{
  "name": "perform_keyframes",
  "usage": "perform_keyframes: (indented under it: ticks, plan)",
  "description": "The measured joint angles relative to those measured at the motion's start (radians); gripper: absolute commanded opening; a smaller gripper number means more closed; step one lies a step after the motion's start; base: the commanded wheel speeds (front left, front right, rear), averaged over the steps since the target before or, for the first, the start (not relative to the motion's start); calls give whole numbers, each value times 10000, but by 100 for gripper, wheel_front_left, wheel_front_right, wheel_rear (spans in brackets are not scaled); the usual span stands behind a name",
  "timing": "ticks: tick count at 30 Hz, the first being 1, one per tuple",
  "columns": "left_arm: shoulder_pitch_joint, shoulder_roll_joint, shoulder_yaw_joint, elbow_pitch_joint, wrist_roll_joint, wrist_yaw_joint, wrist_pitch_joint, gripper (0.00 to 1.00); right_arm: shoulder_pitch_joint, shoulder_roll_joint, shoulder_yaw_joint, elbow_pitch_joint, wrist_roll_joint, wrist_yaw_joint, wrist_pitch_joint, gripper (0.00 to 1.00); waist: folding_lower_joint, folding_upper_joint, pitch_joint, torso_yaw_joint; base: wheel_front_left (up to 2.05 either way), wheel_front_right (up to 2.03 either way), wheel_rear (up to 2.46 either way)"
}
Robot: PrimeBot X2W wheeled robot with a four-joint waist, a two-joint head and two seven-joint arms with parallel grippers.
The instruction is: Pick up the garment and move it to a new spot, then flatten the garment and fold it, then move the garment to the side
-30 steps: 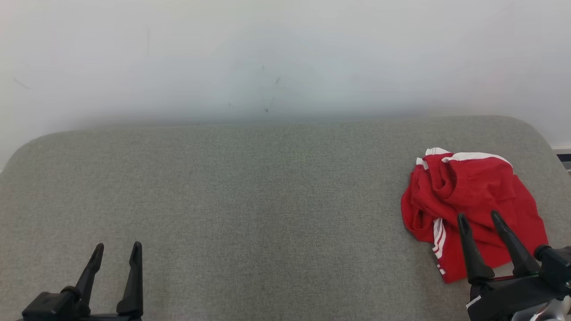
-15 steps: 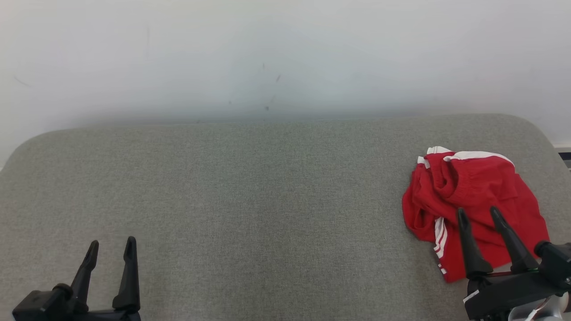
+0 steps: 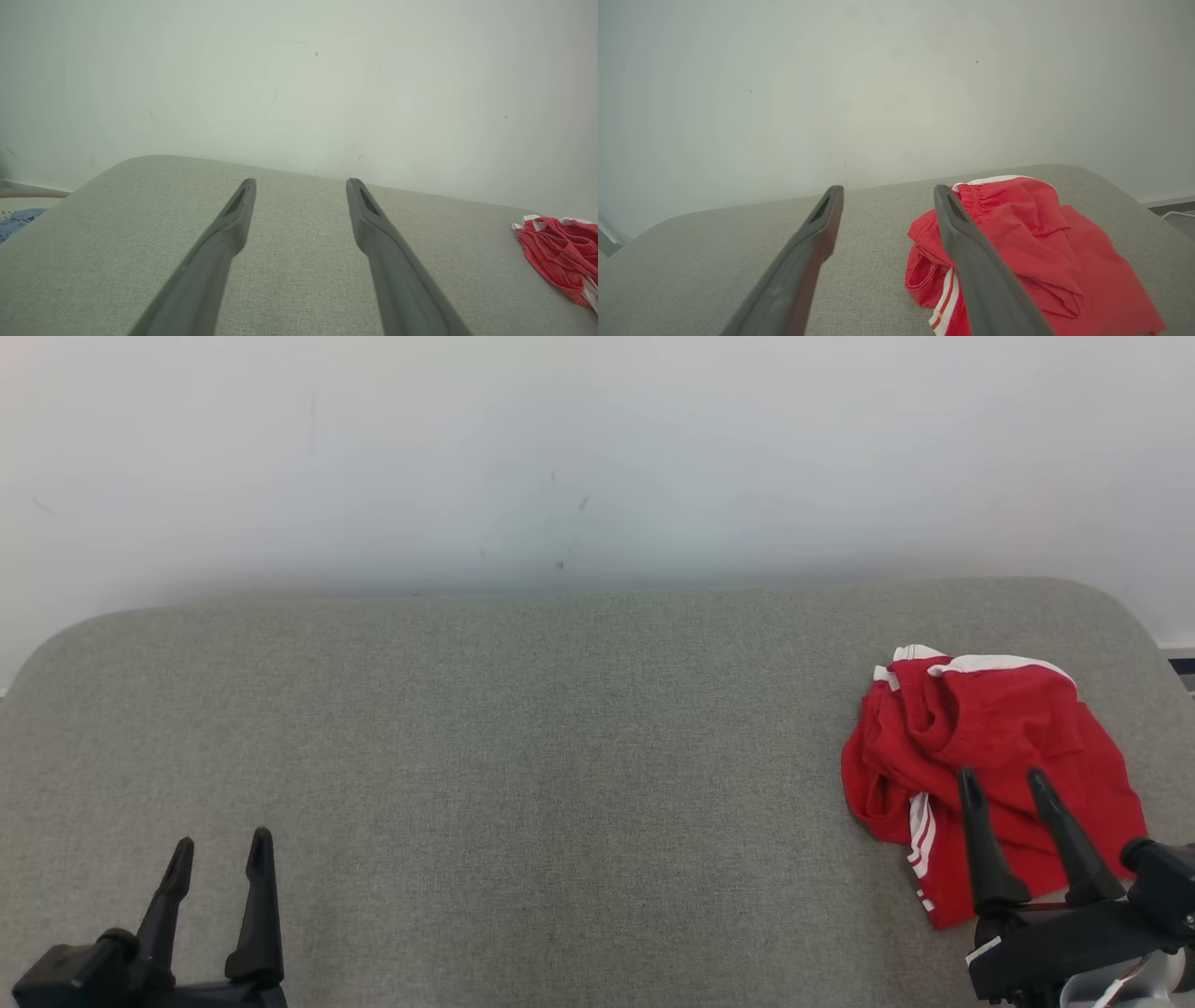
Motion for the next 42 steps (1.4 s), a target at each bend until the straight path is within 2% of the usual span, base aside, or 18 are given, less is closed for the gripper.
perform_keyframes:
  ticks: [1, 2, 7, 13, 42]
  plan:
    - [0, -10, 2, 2, 0, 0, 2, 100, 4, 8, -2, 0, -4, 0, 6, 100, 0, 0, -2, -1, 0, 0, 0]
    - [1, -15, 2, 4, 0, 0, 2, 0, 12, 13, -6, -2, -27, 0, 10, 0, 0, 0, -5, -2, 0, 0, 0]
    - [364, -374, -173, 600, -8, -6, 4, 0, 428, 422, 209, 593, 13, 12, 8, 0, 0, 0, -6, -3, 0, 0, 0]
    - [400, -474, -31, 752, -399, -102, 140, 0, 432, 545, 46, 715, 430, 104, 184, 0, 0, 0, 10, -46, 0, 0, 0]
    - [-55, -980, 802, 1561, -4140, -727, 878, 0, 11, 1216, -846, 1480, 3509, 734, 972, 0, 0, 0, 80, -356, 0, 0, 0]
